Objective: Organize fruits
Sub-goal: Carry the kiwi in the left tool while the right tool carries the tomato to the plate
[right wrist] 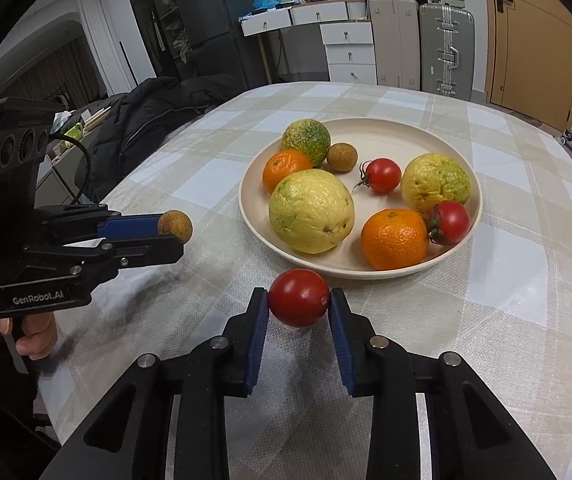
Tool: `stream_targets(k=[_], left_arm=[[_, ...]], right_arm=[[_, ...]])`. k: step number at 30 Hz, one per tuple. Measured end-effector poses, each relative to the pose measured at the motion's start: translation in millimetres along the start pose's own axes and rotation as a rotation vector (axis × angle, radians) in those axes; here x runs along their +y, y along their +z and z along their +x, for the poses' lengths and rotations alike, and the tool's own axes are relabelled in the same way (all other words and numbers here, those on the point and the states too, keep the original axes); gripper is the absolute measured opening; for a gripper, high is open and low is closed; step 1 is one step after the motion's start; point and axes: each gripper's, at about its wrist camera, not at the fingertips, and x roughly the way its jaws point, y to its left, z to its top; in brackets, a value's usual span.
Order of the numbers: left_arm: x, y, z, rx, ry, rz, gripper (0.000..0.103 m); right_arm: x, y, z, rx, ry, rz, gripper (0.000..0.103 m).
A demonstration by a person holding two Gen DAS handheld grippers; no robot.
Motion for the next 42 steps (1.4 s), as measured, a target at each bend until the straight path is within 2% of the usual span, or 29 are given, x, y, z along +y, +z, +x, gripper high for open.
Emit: stream_targets(k=[24,42], left_arm=[[3.0,20.6,-12.2,-0.125,0.065,-0.038,0.025],[-9.3,66.8,2.1,-0.193,0.087,0.002,0.025]], right_arm=[[-21.9,9.2,-56.9,-0.216,-0.031,0.056,0.031],[-44.1,23.3,-68.1,-0.278,-0.075,0.090,0.031]])
